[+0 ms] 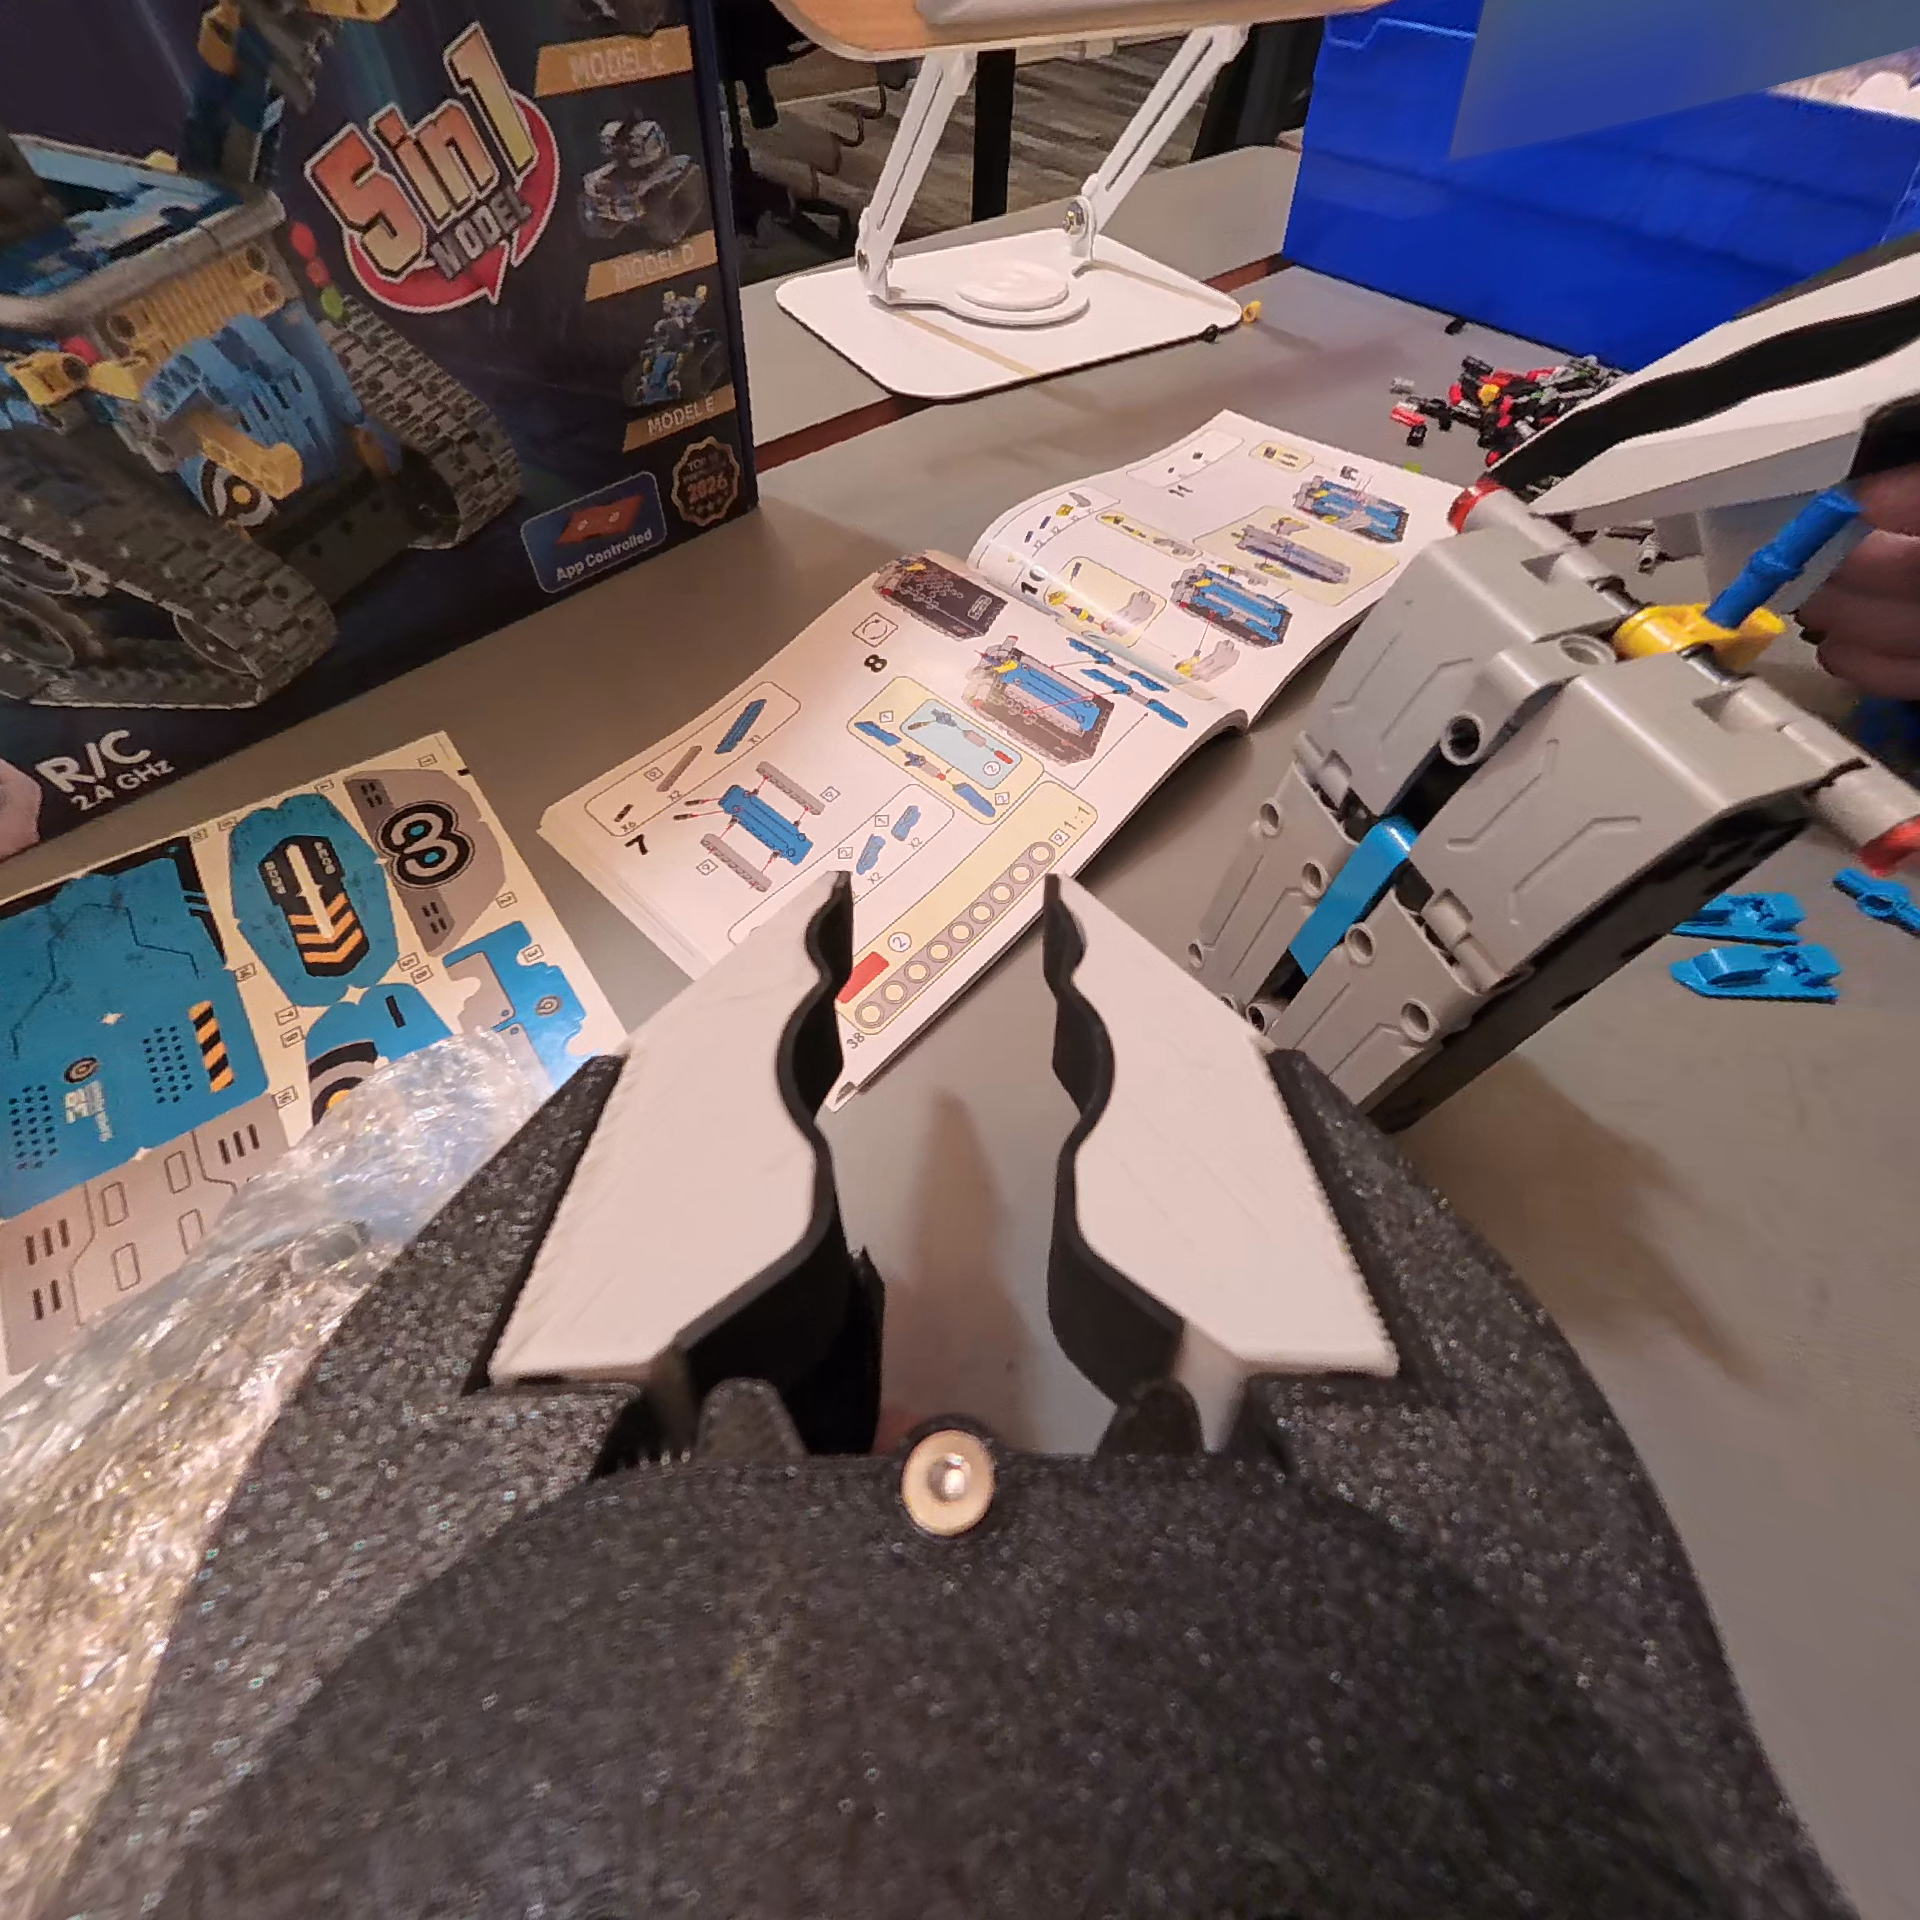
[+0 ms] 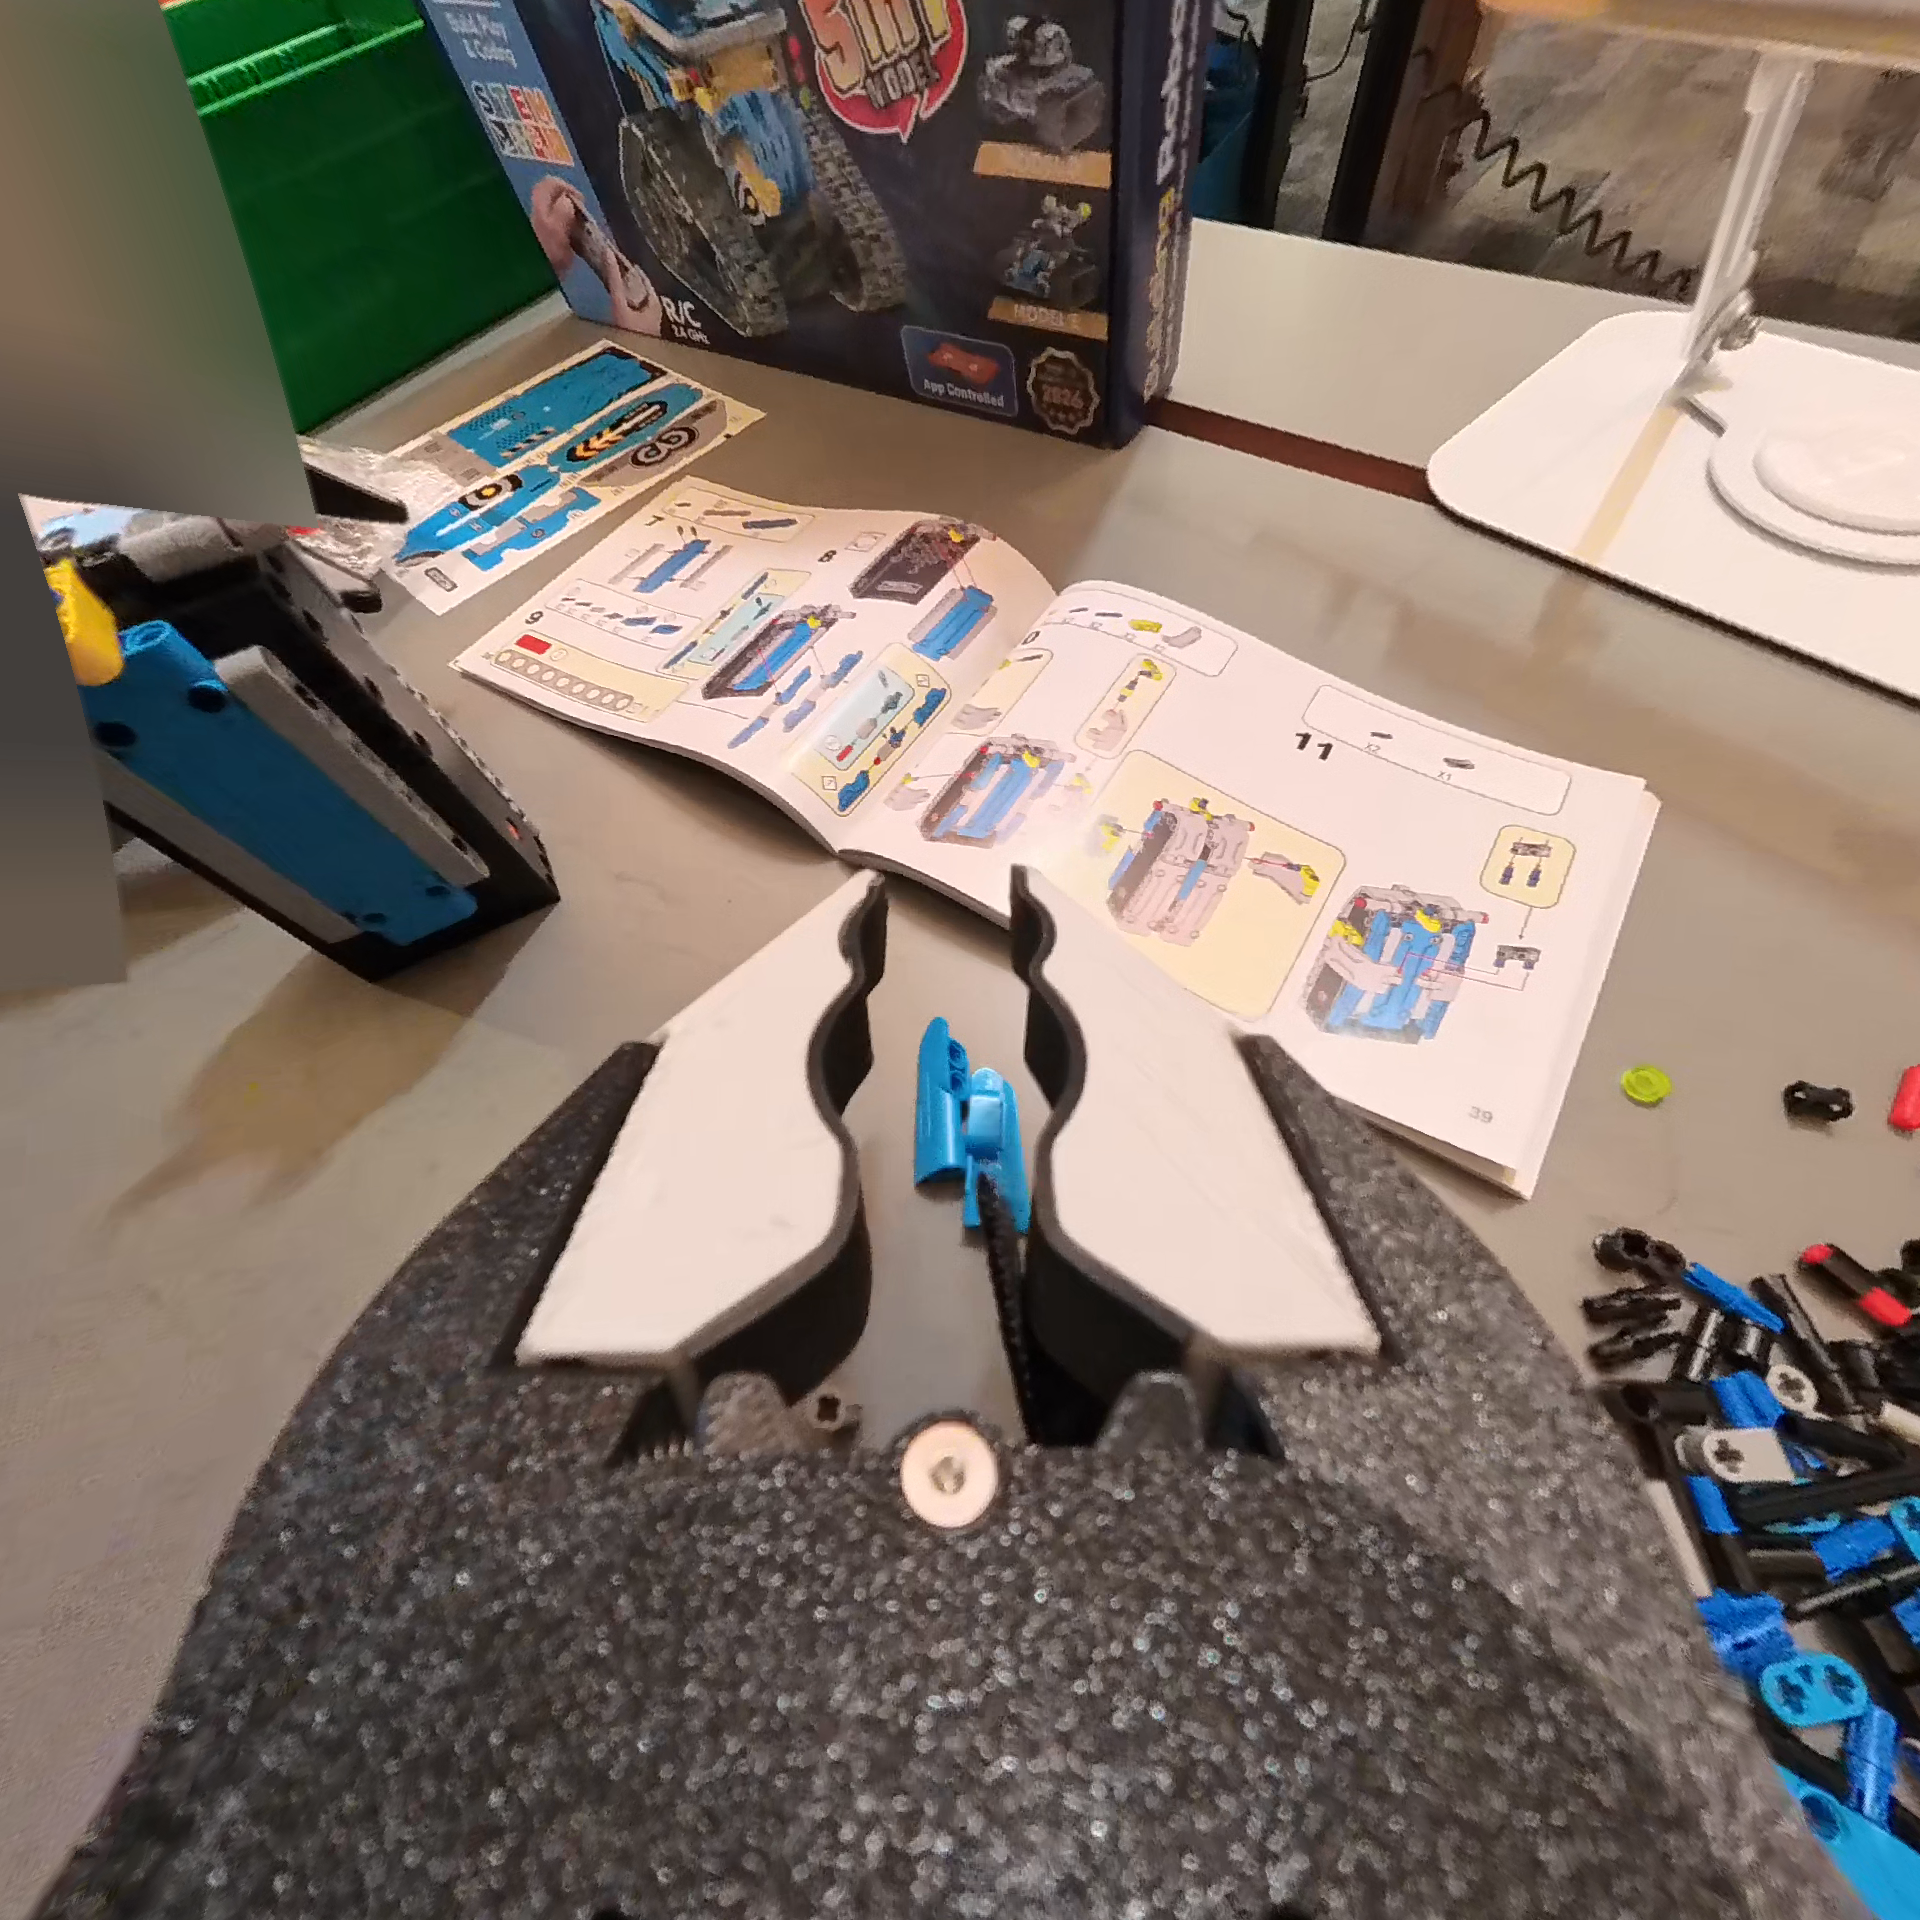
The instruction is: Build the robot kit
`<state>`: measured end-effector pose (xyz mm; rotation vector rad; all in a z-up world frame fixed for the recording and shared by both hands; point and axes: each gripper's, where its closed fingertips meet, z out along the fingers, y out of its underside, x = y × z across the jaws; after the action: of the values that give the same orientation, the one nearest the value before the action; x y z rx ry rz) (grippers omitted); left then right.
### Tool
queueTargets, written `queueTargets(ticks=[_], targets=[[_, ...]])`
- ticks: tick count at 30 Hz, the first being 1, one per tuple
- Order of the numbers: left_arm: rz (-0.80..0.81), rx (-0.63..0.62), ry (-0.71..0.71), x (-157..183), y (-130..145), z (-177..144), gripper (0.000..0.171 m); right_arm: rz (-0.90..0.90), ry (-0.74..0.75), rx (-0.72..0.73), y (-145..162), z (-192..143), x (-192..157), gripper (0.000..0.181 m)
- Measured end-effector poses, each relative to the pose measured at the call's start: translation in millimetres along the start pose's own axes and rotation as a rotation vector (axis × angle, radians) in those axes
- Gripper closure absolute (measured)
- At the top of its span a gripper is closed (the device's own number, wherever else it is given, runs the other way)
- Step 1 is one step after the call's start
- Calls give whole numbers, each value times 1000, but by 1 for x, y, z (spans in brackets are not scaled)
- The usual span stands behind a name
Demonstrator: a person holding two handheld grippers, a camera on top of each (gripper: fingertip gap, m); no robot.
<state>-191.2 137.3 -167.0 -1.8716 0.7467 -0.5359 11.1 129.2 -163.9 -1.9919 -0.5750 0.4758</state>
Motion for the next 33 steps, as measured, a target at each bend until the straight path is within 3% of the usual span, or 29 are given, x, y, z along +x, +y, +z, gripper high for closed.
queueTargets(ticks=[17,33], targets=[[-8,-1,-7,-2,1,-1,143,-117,92,48,-7,1,-3,162],[11,-20,0,2,3,0,143,-147,86,39,-5,3,-7,162]])
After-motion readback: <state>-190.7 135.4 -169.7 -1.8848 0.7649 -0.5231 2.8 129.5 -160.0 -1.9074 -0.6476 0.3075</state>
